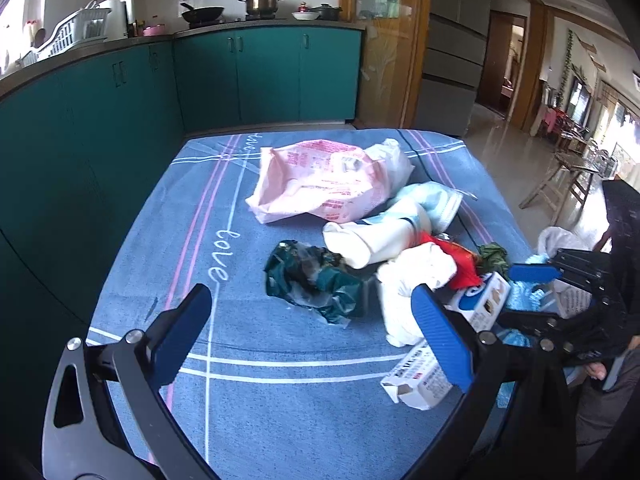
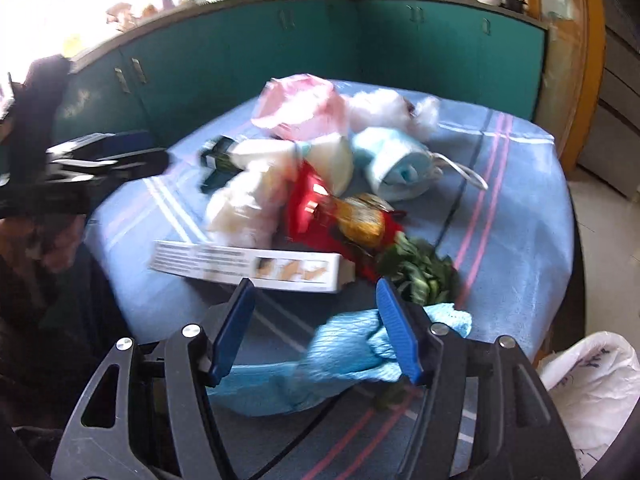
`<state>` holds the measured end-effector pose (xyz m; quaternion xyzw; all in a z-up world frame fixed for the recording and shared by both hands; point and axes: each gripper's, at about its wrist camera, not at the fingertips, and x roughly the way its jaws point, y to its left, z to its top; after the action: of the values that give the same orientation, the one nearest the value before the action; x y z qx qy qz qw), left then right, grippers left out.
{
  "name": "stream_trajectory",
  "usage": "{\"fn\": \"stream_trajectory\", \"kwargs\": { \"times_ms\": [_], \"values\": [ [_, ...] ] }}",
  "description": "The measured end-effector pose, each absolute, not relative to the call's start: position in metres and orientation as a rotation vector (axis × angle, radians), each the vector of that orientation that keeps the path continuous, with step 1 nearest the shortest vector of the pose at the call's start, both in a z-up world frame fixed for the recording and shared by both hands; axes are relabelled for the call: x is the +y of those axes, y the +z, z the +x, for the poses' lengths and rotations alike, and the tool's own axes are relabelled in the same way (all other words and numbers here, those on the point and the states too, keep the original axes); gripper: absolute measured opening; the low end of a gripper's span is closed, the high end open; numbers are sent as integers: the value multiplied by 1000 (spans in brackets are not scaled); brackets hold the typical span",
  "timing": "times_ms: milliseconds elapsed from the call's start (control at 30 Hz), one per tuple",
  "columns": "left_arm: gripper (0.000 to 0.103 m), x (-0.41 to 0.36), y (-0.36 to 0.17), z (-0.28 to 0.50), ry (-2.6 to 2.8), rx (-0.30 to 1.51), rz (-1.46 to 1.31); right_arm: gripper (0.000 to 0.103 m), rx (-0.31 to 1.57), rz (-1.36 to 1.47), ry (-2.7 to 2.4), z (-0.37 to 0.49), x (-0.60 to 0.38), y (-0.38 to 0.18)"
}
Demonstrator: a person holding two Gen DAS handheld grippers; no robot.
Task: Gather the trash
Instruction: 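Return to the table and grasp the blue cloth with the right gripper, then grasp the white printed carton with the left gripper while the right gripper lifts the blue cloth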
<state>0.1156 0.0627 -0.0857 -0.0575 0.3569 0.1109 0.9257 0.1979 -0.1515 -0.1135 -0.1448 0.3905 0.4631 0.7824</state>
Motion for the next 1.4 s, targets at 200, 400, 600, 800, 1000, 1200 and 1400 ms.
{"fn": "stream_trajectory", "kwargs": {
  "times_ms": [200, 400, 600, 800, 1000, 1200, 1400],
  "values": [
    [99, 25, -94, 119, 41, 790, -19, 71, 826, -214, 896, 218, -183, -104],
    [99, -20, -119, 126, -7, 836, 213, 74, 859, -191, 806, 233, -197, -112],
    [86, -24, -129, 138, -40, 872, 159, 74, 879, -239, 889, 223, -184, -118],
    [47, -13, -136, 143, -39, 911, 95, 19, 836, -231, 951, 209, -172, -112],
    [25, -4, -128, 138, -21, 892, 79, 6, 756, -105, 911, 217, -184, -102],
    [25, -2, -121, 130, -64, 884, 47, 6, 649, 75, 926, 221, -214, -80],
    [25, -7, -103, 118, -106, 826, 29, 5, 508, 255, 901, 225, -257, -58]
  ]
}}
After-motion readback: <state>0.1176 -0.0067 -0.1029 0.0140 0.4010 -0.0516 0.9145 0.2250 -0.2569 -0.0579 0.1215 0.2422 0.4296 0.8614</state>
